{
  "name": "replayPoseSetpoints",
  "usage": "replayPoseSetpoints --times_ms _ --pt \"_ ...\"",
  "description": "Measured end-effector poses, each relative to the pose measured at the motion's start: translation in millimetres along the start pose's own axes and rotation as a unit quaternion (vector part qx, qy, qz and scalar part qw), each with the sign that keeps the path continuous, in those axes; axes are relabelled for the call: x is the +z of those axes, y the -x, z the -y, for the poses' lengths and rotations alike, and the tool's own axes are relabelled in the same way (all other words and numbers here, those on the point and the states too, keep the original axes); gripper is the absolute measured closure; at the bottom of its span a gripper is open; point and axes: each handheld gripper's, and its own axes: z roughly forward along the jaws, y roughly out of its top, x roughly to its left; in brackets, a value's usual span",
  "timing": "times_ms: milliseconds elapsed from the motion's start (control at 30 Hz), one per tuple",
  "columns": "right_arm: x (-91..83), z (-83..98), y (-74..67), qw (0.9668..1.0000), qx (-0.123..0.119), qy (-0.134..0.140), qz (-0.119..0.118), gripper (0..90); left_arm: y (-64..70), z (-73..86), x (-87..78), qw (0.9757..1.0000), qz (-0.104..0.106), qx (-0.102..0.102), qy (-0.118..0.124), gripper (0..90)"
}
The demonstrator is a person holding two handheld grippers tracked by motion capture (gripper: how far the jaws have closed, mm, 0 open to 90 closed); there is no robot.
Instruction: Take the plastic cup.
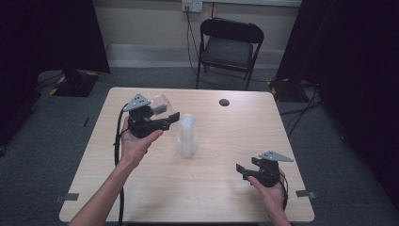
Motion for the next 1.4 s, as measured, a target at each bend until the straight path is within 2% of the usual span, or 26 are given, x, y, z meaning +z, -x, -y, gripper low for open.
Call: replayPoseSetpoints --times_ms 267,367,400,500,600,733,900,1000,1167,1400 --pt "-0.3 -0.5 -5.2 0.9999 -0.011 0.005 0.008 25.5 -6.8 8.6 -13.0 0.9999 -0.007 -0.012 -0.007 36.1" --pt "-0.8 -1.1 -8.0 0.9998 -0.017 0.007 0.007 26.2 -6.5 12.4 -17.5 0.9999 -0.003 -0.013 -0.01 36.2" --pt "-1.2 -1.7 -11.1 0.9997 -0.022 0.011 0.006 26.4 -6.8 15.5 -19.8 0.9996 0.01 -0.025 -0.013 36.1" --pt "-1.8 -2.3 -14.5 0.9996 -0.025 0.012 0.002 26.6 -5.2 19.2 -21.8 0.9995 0.007 -0.025 -0.018 36.2" --pt "-1.9 -3.3 -20.7 0.9993 -0.033 0.017 -0.005 27.2 -2.5 25.9 -25.1 0.999 0.013 -0.033 -0.028 36.2" --pt "-1.8 -3.7 -25.6 0.999 -0.04 0.016 -0.012 29.0 -1.7 31.3 -27.1 0.9984 0.023 -0.037 -0.037 36.2" --pt "-0.8 -4.2 -32.9 0.9983 -0.052 0.02 -0.014 29.5 0.1 41.8 -26.7 0.9968 0.037 -0.054 -0.046 36.2" --pt "0.0 -5.2 -38.3 0.9975 -0.064 0.024 -0.016 30.7 5.0 47.1 -25.0 0.9962 0.041 -0.055 -0.053 36.4" --pt "-0.5 -5.8 -43.2 0.9969 -0.071 0.026 -0.022 32.7 9.8 52.0 -25.8 0.9954 0.047 -0.058 -0.059 37.2" --pt "-0.4 -7.5 -51.7 0.9952 -0.086 0.023 -0.039 37.4 17.7 61.7 -20.6 0.9926 0.063 -0.07 -0.076 37.6"
